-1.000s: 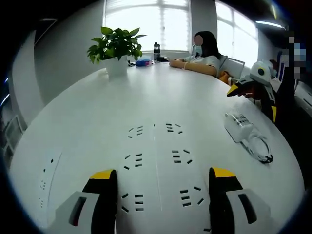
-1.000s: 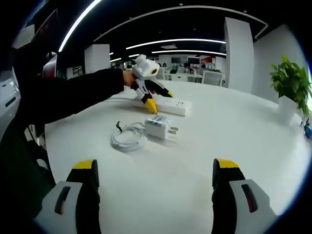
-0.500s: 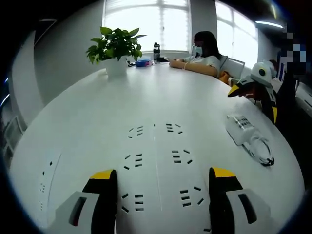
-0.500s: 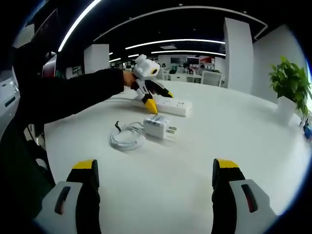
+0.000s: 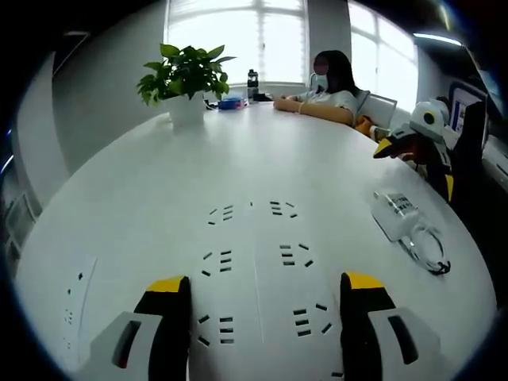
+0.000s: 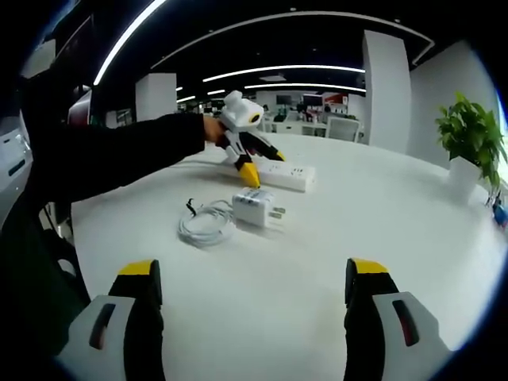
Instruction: Straighten the power strip on the desk, plug the charger into it
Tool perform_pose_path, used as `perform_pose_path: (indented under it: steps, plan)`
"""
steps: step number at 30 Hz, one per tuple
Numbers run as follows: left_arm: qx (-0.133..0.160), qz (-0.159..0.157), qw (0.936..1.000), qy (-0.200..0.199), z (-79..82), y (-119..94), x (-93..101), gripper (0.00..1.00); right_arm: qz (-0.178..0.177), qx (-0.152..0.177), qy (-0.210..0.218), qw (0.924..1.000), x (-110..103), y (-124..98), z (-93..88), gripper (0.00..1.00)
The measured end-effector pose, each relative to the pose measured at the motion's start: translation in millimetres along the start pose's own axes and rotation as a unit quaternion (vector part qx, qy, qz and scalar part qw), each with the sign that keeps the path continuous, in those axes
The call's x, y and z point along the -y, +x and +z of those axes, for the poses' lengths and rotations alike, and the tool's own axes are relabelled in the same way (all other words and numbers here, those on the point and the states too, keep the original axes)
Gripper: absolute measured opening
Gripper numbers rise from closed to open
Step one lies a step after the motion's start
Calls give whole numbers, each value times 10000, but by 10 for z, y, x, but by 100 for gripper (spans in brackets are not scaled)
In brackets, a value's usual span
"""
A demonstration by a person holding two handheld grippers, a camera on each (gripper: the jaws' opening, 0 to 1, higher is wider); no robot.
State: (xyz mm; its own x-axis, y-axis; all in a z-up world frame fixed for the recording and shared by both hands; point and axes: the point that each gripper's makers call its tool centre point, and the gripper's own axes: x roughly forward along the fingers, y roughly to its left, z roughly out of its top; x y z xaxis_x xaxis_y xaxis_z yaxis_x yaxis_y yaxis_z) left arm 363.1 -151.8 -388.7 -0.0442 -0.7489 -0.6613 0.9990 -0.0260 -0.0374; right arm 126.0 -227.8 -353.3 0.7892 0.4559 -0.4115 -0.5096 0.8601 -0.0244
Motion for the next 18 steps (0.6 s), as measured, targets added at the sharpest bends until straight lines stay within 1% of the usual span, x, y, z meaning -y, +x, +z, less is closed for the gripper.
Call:
perform_pose_path:
  steps: [12, 18]
  plan:
    - [20, -8, 10000, 3, 25, 12, 9, 78, 31, 30, -2, 10000, -11, 8, 16, 95]
    - [23, -15, 10000, 2, 48, 31, 34, 78, -17, -17, -10, 10000, 3, 8, -9, 95]
